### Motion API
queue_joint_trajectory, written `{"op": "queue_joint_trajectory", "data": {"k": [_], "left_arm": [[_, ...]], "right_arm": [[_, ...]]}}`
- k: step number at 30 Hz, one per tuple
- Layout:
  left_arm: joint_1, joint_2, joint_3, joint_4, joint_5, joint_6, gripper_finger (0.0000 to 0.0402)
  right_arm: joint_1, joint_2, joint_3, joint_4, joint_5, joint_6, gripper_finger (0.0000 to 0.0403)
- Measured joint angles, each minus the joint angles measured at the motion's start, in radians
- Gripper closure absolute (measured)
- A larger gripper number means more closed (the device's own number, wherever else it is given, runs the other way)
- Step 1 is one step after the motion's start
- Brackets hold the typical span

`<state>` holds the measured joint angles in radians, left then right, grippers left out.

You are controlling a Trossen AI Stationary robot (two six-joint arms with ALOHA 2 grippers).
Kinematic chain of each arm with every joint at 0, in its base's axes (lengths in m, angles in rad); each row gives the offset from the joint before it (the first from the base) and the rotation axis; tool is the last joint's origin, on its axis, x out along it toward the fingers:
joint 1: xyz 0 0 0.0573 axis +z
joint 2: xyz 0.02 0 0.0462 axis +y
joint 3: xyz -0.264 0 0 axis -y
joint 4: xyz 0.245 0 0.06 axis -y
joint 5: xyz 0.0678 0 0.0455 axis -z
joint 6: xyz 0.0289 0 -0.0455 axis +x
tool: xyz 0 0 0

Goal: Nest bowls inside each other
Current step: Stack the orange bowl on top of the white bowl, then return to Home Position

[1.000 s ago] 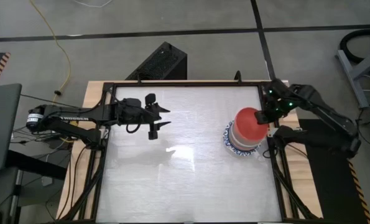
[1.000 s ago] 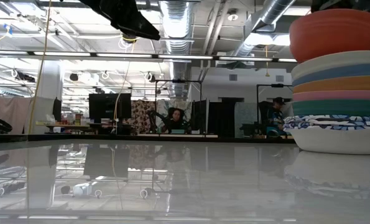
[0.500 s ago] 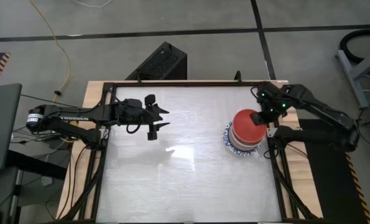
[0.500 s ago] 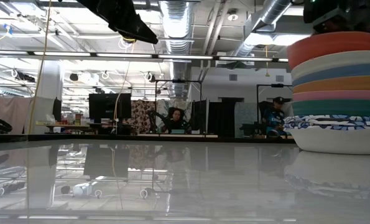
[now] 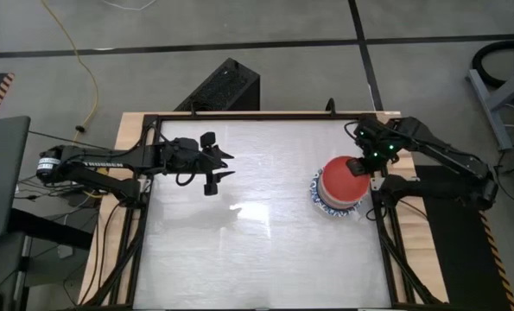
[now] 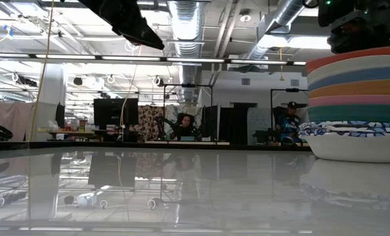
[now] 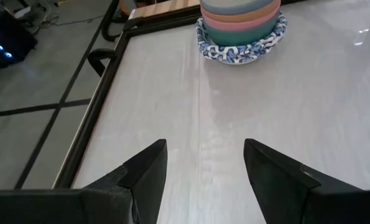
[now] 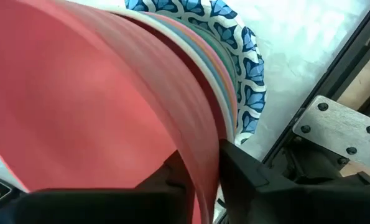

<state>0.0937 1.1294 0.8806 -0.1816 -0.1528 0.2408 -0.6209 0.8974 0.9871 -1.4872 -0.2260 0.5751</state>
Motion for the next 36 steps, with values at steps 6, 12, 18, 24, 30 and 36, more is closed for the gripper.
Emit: {"op": "queue_joint_trajectory", "data": {"k": [6, 12, 18, 24, 30, 36], "left_arm": [[0.000, 0.000, 0.000, -0.004, 0.006, -0.002, 0.0198], [0.000, 0.000, 0.000, -0.003, 0.069, -0.003, 0.0198], [0.000, 0.000, 0.000, -0.004, 0.069, -0.010, 0.0198], [0.000, 0.000, 0.000, 0.008, 0.070, -0.026, 0.0198], [-0.001, -0.059, 0.000, 0.051, 0.242, -0.071, 0.0198], [-0.002, -0.225, 0.000, 0.051, 0.297, -0.069, 0.0198]], "right_arm": [[0.000, -0.017, 0.000, 0.001, -0.011, -0.010, 0.0275], [0.000, -0.065, 0.000, 0.000, -0.012, -0.010, 0.0243], [0.000, -0.121, 0.000, -0.001, -0.010, -0.001, 0.0237], [-0.003, -0.162, 0.001, 0.008, 0.029, -0.008, 0.0239], [0.000, -0.282, 0.001, 0.162, 0.039, -0.073, 0.0241], [-0.001, -0.415, 0.001, 0.423, 0.054, -0.124, 0.0241]]}}
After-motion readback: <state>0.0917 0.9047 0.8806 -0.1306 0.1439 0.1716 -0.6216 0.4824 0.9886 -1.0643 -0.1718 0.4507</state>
